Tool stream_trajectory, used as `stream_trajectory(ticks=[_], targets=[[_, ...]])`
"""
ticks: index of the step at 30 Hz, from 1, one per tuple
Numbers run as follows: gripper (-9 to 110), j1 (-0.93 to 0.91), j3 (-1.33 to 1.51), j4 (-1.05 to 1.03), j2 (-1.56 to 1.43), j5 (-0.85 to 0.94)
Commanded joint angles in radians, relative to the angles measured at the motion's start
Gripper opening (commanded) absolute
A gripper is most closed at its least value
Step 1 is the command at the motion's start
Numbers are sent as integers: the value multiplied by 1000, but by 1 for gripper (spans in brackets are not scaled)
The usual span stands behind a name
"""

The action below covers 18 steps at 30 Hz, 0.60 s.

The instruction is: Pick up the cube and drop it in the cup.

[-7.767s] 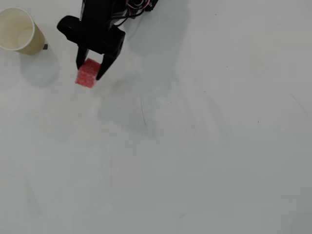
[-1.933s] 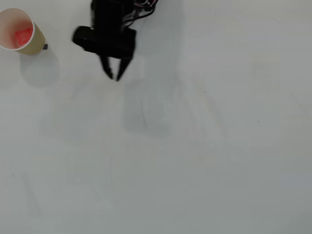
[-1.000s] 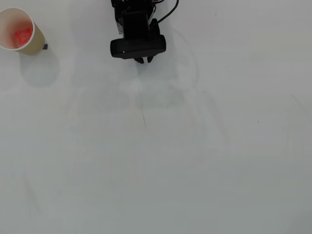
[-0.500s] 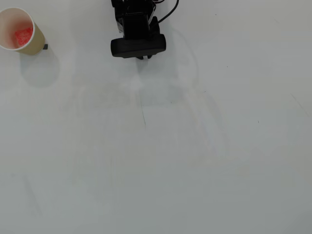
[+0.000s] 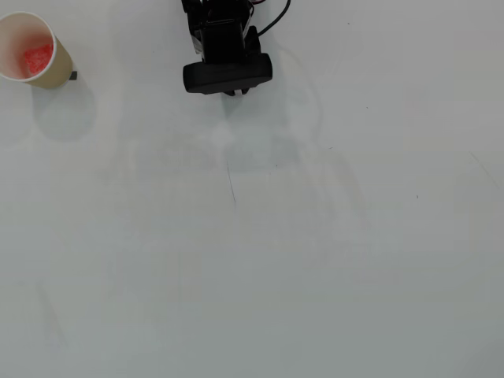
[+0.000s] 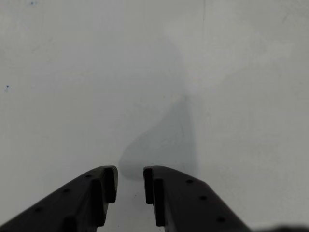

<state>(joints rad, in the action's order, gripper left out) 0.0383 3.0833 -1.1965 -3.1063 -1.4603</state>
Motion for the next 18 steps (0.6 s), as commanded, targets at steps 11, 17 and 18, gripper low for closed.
stream_trajectory(ticks=[11, 17, 18], targets=[[3, -21, 38, 29, -32, -8], [3, -20, 38, 31, -32, -8], [3, -20, 38, 31, -32, -8]])
